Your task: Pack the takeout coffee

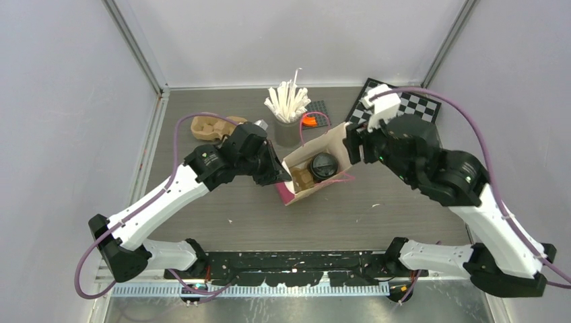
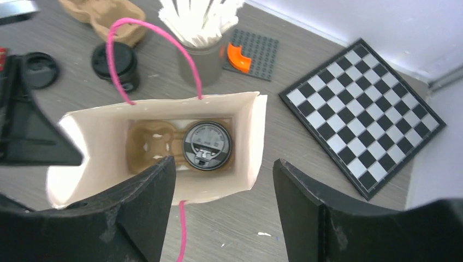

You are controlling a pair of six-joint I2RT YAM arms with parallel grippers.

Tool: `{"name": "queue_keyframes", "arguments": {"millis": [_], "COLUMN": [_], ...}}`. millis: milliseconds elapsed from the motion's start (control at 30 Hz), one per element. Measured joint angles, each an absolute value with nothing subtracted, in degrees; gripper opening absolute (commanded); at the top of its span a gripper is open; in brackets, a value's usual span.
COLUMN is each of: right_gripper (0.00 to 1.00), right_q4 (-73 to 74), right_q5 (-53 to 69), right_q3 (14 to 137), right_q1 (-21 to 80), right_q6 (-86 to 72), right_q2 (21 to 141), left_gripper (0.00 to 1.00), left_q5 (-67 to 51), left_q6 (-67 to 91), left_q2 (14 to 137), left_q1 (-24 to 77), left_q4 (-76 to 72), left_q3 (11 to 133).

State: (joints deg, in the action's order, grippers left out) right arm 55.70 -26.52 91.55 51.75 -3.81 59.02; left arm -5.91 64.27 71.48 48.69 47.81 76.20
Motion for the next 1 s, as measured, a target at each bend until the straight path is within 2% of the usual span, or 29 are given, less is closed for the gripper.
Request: {"name": "queue_keyframes", "arguments": {"millis": [267, 567, 633, 767, 933, 967, 1000], "right_gripper": [0.73, 0.73, 0.73, 0.73, 0.78, 0.79, 0.80], "right_q4": [62.5, 63.8, 63.6, 63.3, 63.8, 64.0, 64.4], "right_q5": [-23.7, -15.7, -13.9, -12.3, -12.3, -12.4, -12.5], "right_q3": [95.0, 93.0, 92.6, 93.0, 97.9, 98.9, 100.2], "right_q1": [41.7, 35.8, 35.4, 34.9, 34.7, 34.6, 34.6], "right_q6": [-6.6, -6.7, -6.7, -6.9, -7.8, -7.9, -8.0], "right_q2": [70.6, 71.6, 71.9, 73.5, 77.1, 77.5, 77.8], "left_gripper": [0.01, 0.03, 0.08, 0.25, 0.41, 0.44, 0.54], "left_q5": [-5.5, -5.4, -5.3, -5.0, -3.5, -2.9, -1.7], "left_q6": [64.3, 64.5, 64.6, 64.4, 62.5, 62.0, 60.9], "left_q2": [71.5, 71.3, 71.1, 71.0, 70.8, 70.8, 70.9], "left_q1": [48.7, 48.7, 48.7, 48.7, 48.7, 48.7, 48.7], "left_q4": [49.5, 50.6, 50.7, 50.7, 51.4, 52.1, 53.2], "left_q3": [78.0, 78.0, 78.0, 78.0, 78.2, 78.6, 79.4]}}
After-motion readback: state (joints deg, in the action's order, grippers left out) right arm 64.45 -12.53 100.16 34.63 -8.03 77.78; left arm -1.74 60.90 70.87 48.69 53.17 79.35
